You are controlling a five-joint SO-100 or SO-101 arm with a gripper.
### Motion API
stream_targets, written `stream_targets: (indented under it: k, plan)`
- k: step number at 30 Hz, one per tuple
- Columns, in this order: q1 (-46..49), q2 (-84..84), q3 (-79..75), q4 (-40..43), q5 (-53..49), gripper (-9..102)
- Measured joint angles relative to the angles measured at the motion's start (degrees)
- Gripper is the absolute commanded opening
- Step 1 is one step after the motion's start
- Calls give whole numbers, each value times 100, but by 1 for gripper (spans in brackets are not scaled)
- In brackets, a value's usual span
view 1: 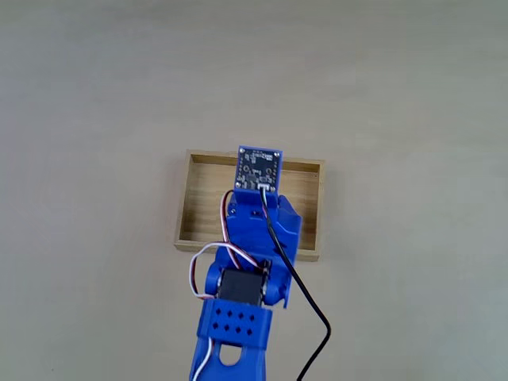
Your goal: Place the black cylinder in the wooden box then return to rest.
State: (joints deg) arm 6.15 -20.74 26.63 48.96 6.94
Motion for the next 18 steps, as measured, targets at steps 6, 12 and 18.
stream_targets:
  k: [6, 12, 18]
  plan:
    - [-79, 580, 18, -404, 0, 17]
    - [-70, 1055, 26, -765, 0, 16]
    - [-141, 1318, 26, -896, 0, 16]
